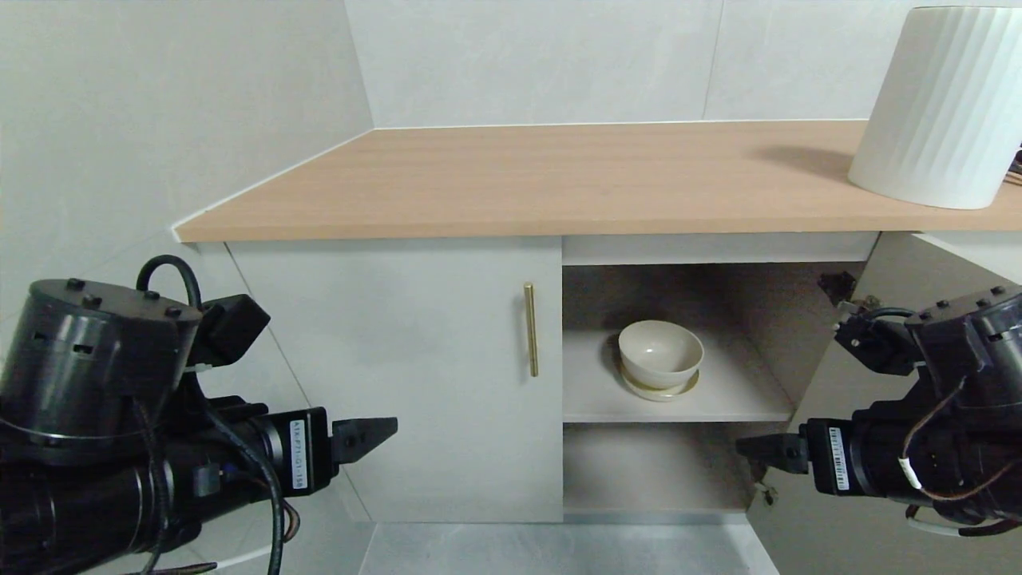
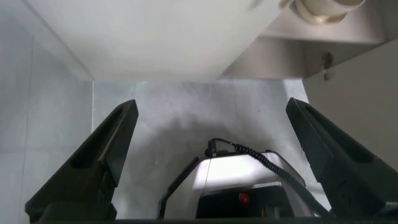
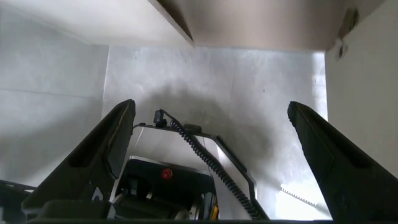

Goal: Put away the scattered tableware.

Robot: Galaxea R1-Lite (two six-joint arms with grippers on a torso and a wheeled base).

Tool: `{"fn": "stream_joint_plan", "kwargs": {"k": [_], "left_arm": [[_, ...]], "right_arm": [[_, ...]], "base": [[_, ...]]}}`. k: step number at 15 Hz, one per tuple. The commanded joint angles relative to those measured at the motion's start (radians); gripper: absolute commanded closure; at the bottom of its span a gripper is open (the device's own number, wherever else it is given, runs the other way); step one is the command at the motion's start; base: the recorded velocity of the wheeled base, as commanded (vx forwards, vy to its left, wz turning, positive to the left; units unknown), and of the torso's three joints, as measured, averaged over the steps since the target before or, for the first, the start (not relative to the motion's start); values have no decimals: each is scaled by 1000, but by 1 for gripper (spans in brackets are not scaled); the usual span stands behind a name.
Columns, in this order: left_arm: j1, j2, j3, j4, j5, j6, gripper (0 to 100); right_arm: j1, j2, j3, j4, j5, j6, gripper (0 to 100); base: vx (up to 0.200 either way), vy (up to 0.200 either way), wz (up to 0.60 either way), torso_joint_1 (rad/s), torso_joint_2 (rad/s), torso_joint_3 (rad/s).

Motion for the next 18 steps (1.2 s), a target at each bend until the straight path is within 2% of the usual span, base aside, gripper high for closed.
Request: {"fn": "stream_joint_plan", "kwargs": {"k": [1, 10, 18], "left_arm": [[-1, 7, 1, 1, 1, 0, 0], [-5, 10, 6, 1, 2, 0, 0], [-5, 12, 7, 1, -1, 0, 0]], "right_arm": [[0, 5, 0, 0, 0, 0, 0], [0, 13, 3, 3, -12, 0, 0], [2, 19, 8, 3, -15, -1, 0]], "base": [[-200, 0, 0, -2, 7, 7], [-200, 0, 0, 3, 3, 2], [0, 0, 0, 0, 0, 0]]}}
